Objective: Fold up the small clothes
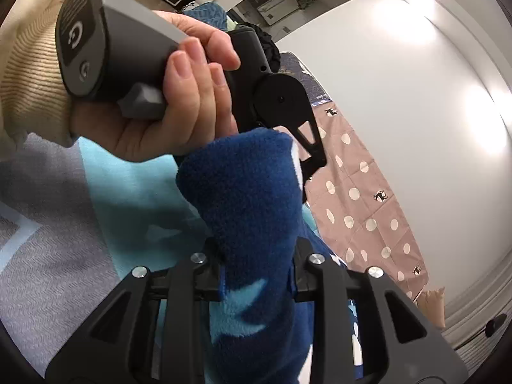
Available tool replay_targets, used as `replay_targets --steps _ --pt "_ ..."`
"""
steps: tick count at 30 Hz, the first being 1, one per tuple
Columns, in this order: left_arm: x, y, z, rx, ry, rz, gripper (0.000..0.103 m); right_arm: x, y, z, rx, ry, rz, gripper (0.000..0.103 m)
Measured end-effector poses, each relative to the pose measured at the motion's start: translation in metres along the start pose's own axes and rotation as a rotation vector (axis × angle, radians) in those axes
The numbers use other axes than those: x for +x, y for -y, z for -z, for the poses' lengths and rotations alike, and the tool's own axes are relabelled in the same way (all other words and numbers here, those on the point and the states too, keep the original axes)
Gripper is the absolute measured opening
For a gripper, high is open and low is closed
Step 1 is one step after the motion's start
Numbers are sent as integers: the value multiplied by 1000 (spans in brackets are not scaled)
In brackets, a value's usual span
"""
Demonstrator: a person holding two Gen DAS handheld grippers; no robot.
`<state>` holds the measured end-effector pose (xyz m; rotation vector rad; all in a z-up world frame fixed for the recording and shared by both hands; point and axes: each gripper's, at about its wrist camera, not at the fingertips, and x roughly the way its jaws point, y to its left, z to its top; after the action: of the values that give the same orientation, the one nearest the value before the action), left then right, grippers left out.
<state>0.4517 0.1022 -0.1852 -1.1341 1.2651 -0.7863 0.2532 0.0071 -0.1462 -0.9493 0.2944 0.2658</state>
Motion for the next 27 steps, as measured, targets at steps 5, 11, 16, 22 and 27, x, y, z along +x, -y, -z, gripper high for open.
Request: replay_targets --steps 5,11,16,22,27 --pt "-14 18 8 44 38 5 36 -10 6 -13 58 17 4 26" --pt "-32 47 17 131 54 -55 36 -30 14 -27 120 62 -8 26" --pt "-59 70 30 195 83 -87 36 -53 18 -48 159 112 -19 26" --pt "-65 82 41 255 77 -173 36 -67 27 -49 263 149 -181 49" --pt "-49 73 38 293 77 -259 35 -92 94 2 560 193 -405 66"
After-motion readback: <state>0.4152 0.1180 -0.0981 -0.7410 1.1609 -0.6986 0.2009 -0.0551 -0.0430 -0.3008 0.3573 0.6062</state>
